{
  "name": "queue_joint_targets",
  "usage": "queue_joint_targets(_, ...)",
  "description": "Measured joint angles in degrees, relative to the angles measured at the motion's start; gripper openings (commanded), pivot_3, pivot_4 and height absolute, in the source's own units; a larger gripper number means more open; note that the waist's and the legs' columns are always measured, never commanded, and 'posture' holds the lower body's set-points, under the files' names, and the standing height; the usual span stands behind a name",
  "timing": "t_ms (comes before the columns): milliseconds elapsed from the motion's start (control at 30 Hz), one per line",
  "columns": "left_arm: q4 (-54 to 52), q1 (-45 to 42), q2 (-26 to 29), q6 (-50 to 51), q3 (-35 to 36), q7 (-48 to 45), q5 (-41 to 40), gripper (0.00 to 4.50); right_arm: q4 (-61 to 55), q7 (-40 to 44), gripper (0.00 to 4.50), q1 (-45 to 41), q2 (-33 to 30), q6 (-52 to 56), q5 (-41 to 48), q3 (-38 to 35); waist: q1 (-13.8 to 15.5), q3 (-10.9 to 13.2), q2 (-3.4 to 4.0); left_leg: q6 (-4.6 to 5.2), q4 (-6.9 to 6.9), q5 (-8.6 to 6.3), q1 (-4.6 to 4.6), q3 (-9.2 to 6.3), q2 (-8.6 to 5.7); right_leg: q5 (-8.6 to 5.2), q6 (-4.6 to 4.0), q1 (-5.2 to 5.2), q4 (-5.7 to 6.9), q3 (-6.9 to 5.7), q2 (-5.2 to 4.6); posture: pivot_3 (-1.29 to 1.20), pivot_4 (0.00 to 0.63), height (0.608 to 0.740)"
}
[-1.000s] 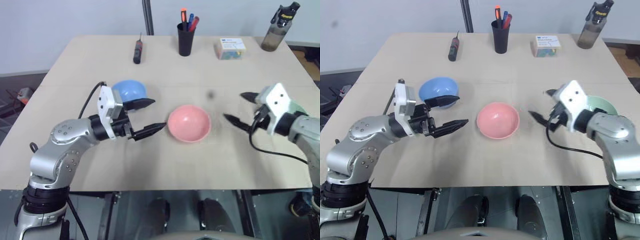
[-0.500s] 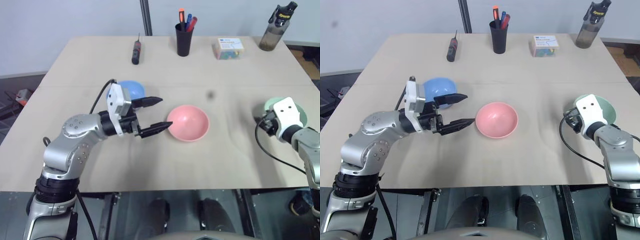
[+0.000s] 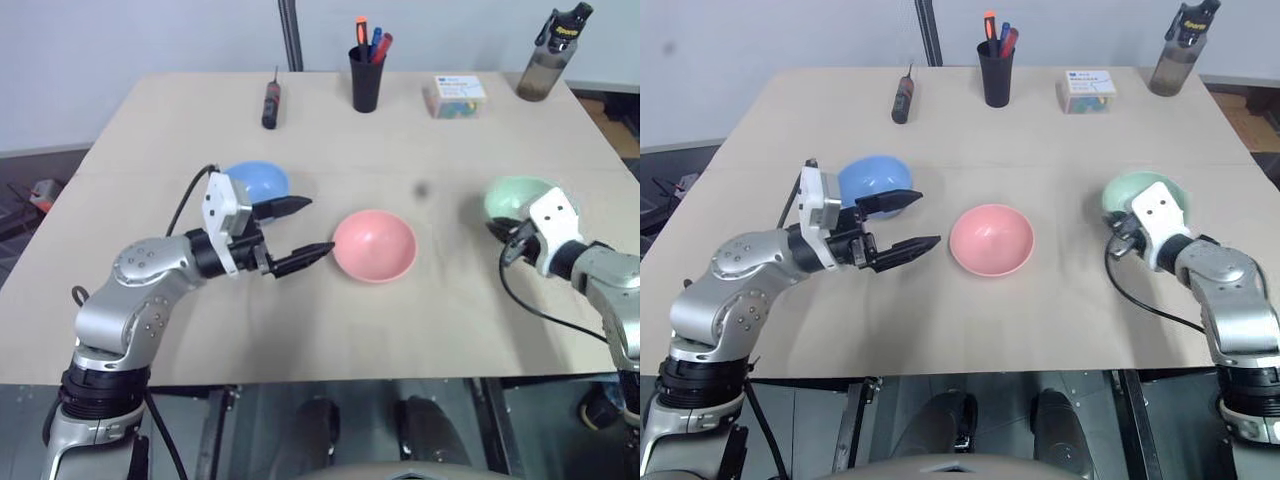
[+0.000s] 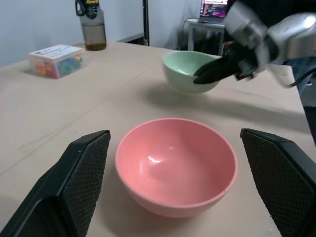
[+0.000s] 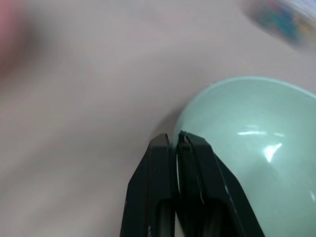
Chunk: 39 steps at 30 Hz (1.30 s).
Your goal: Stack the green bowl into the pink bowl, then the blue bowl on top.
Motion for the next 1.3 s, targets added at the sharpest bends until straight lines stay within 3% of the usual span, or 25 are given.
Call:
queue_joint_targets(133,-0.38,0.16,0.04,0.02,0.6,1.26,0.11,4.5,-7.8,4.42,0.14,-8.2,2.11,2.81,8.92,5.84,0.92,-0.14,-0.25,0.01,0.02,-0.01,0.0,-0.35,-0.11,0.0,0.0,0.25,-0.22,-0.37,-0.1,0.0,0.15,0.74)
queue_joint_targets(300,-0.42,0.74,0.19,0.01,1.54,2.74,0.61,4.5,-3.02,7.42,0.14,-9.38,2.49,3.16,7.52,14.61,1.67,-0.14,-0.29,0.06,0.11,-0.04,-0.01,-0.34,-0.28,0.0,0.0,0.28,-0.22,-0.36,-0.24,0.0,0.15,0.74)
queue_joint_targets(333,-0.48,0.8,0.18,0.02,1.57,3.35,0.72,4.5,-1.06,8.11,0.76,-9.62,2.43,2.47,6.24,16.29,1.65,-0.14,-0.29,0.05,0.1,-0.03,-0.01,-0.35,-0.25,0.0,0.0,0.28,-0.2,-0.37,-0.21,0.0,0.15,0.74)
queue_joint_targets(367,-0.64,0.88,0.18,0.05,1.63,3.78,0.85,4.5,0.87,8.46,0.95,-9.65,2.4,1.61,4.95,17.3,1.61,-0.13,-0.28,0.04,0.1,-0.03,0.0,-0.35,-0.23,0.0,0.0,0.27,-0.17,-0.37,-0.19,0.0,0.15,0.74)
queue_joint_targets(467,-1.72,1.94,0.23,0.14,1.92,4.83,1.24,4.5,5.85,9.28,2.44,-9.67,1.45,-0.78,1.44,19.03,1.44,-0.12,-0.26,0.03,0.06,-0.02,0.0,-0.32,-0.22,0.0,0.0,0.23,-0.17,-0.33,-0.17,0.0,0.15,0.74)
queue_joint_targets(500,-1.85,2.19,0.23,0.22,1.94,4.97,1.26,4.5,6.18,9.37,2.56,-9.67,1.25,-1.09,0.98,19.05,1.44,-0.12,-0.26,0.03,0.06,-0.02,-0.02,-0.31,-0.22,0.0,0.0,0.22,-0.18,-0.32,-0.17,0.0,0.15,0.74)
queue_joint_targets(533,-2.15,2.49,0.25,0.27,2.04,5.4,1.41,4.5,6.27,9.52,2.89,-9.69,1.11,-1.43,0.74,19.04,1.42,-0.12,-0.26,0.03,0.06,-0.02,-0.02,-0.31,-0.21,0.0,0.0,0.21,-0.18,-0.32,-0.17,0.0,0.15,0.74)
queue_joint_targets(567,-2.48,2.87,0.32,0.29,2.35,6.37,2.07,4.5,6.2,9.88,3.6,-9.69,1.04,-1.67,0.75,18.86,1.38,-0.12,-0.26,0.03,0.06,-0.02,-0.02,-0.31,-0.2,0.0,0.0,0.21,-0.18,-0.32,-0.17,0.0,0.15,0.74)
queue_joint_targets(600,-2.54,2.96,0.36,0.3,2.46,6.57,2.25,4.5,6.18,9.91,3.65,-9.69,1.02,-1.67,0.76,18.82,1.38,-0.12,-0.26,0.03,0.06,-0.02,-0.02,-0.31,-0.21,0.0,0.0,0.21,-0.18,-0.32,-0.17,0.0,0.15,0.74)
queue_joint_targets(633,-2.74,3.16,0.61,0.33,2.5,7.47,3.05,4.5,6.04,9.8,4.08,-9.69,0.96,-1.82,0.74,18.61,1.4,-0.12,-0.26,0.03,0.06,-0.02,-0.01,-0.31,-0.2,0.0,0.0,0.21,-0.17,-0.32,-0.18,0.0,0.15,0.74)
queue_joint_targets(800,-2.74,1.31,2.79,3.34,0.06,20.49,17.69,4.5,2.59,8.09,4.08,-9.21,1.79,-3.42,3.78,11.66,1.71,-0.12,-0.27,0.03,0.07,-0.02,-0.02,-0.35,-0.24,0.0,0.0,0.25,-0.16,-0.36,-0.16,0.0,0.15,0.74)
queue_joint_targets(933,0.74,-4.33,9.39,7.15,-8.97,22.1,29.33,4.5,0.89,8.3,4.08,-7.77,0.89,-5.91,4.89,8.8,1.6,-0.12,-0.26,0.04,0.04,-0.03,-0.01,-0.3,-0.29,-0.01,0.0,0.24,-0.16,-0.33,-0.15,0.0,0.15,0.74)
queue_joint_targets(1067,5.46,-9.0,10.98,8.09,-15.78,20.98,36.4,4.5,0.57,7.56,4.08,-7.35,-0.05,-6.97,5.06,6.35,1.52,-0.11,-0.25,0.03,0.03,-0.02,-0.02,-0.29,-0.26,-0.01,0.0,0.22,-0.14,-0.32,-0.13,0.0,0.15,0.74)
queue_joint_targets(1167,9.62,-11.72,10.98,7.77,-20.26,18.62,39.83,3.7,0.25,6.51,4.12,-7.3,-0.9,-7.8,4.71,4.81,1.45,-0.11,-0.25,0.04,0.03,-0.02,-0.02,-0.26,-0.27,-0.01,0.01,0.21,-0.15,-0.3,-0.11,0.0,0.15,0.74)
queue_joint_targets(1300,12.31,-13.33,10.45,6.45,-21.8,15.8,41.35,2.02,-1.11,5.55,4.12,-6.29,-1.93,-7.97,4.53,4.15,1.44,-0.1,-0.27,0.04,0.03,-0.02,-0.12,-0.26,-0.24,-0.01,0.01,0.1,-0.14,-0.3,-0.11,0.0,0.15,0.74)
